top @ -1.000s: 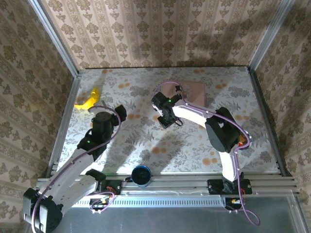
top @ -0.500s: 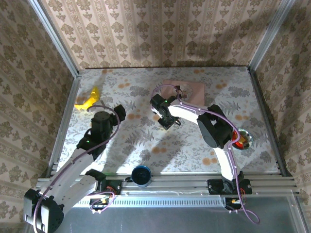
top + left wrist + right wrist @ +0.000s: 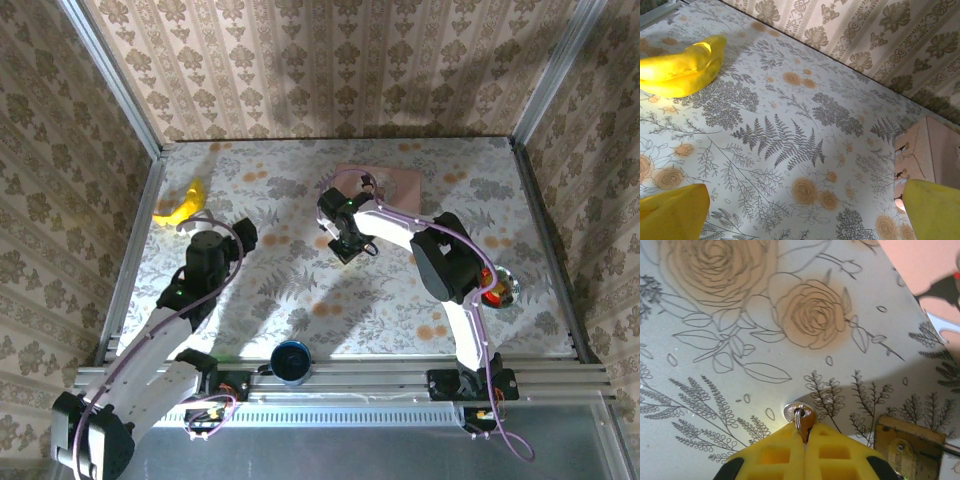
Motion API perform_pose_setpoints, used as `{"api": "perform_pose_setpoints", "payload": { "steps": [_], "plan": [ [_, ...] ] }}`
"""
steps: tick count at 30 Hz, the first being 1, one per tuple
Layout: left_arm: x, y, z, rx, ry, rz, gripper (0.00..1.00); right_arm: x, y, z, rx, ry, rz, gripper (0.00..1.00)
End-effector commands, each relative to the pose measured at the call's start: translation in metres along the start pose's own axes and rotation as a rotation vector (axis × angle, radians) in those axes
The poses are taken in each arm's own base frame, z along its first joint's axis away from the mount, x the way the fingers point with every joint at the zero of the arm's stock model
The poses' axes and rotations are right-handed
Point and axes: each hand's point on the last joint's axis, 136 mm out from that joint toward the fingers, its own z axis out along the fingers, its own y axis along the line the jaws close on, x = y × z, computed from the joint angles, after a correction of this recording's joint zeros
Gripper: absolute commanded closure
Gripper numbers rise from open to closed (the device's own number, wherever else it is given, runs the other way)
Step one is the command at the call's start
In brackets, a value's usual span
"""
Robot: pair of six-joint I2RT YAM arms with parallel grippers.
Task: Unlock the padlock with the key
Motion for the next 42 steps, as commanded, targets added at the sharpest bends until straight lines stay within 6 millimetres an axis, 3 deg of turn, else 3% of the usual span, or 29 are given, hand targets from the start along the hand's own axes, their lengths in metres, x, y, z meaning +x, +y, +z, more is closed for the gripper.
{"api": "perform_pose_setpoints", "payload": {
  "steps": [1, 15, 28, 31, 36, 42],
  "plan": [
    [-0.001, -0.003, -0.003, 0.021, 0.011, -0.024, 0.0, 0.022, 0.0, 0.006, -0.035, 0.064, 0.053, 1.0],
    [0.014, -0.011, 0.002, 0.065, 0.099, 0.024, 0.0, 0.021, 0.042, -0.057, -0.313, -0.06, 0.367, 1.0],
    [0.028, -0.033, 0.005, 0.191, 0.183, 0.061, 0.02, 0.012, 0.053, -0.092, -0.466, -0.151, 0.449, 1.0],
    [0.031, -0.043, 0.003, 0.25, 0.21, 0.056, 0.04, 0.012, 0.058, -0.104, -0.529, -0.222, 0.388, 1.0],
    [0.035, -0.07, -0.005, 0.407, 0.299, 0.024, 0.08, 0.006, 0.066, -0.141, -0.654, -0.44, 0.271, 1.0],
    [0.038, -0.111, -0.024, 0.621, 0.381, 0.081, 0.22, -0.01, 0.055, -0.179, -0.769, -0.613, 0.328, 1.0]
  ]
}}
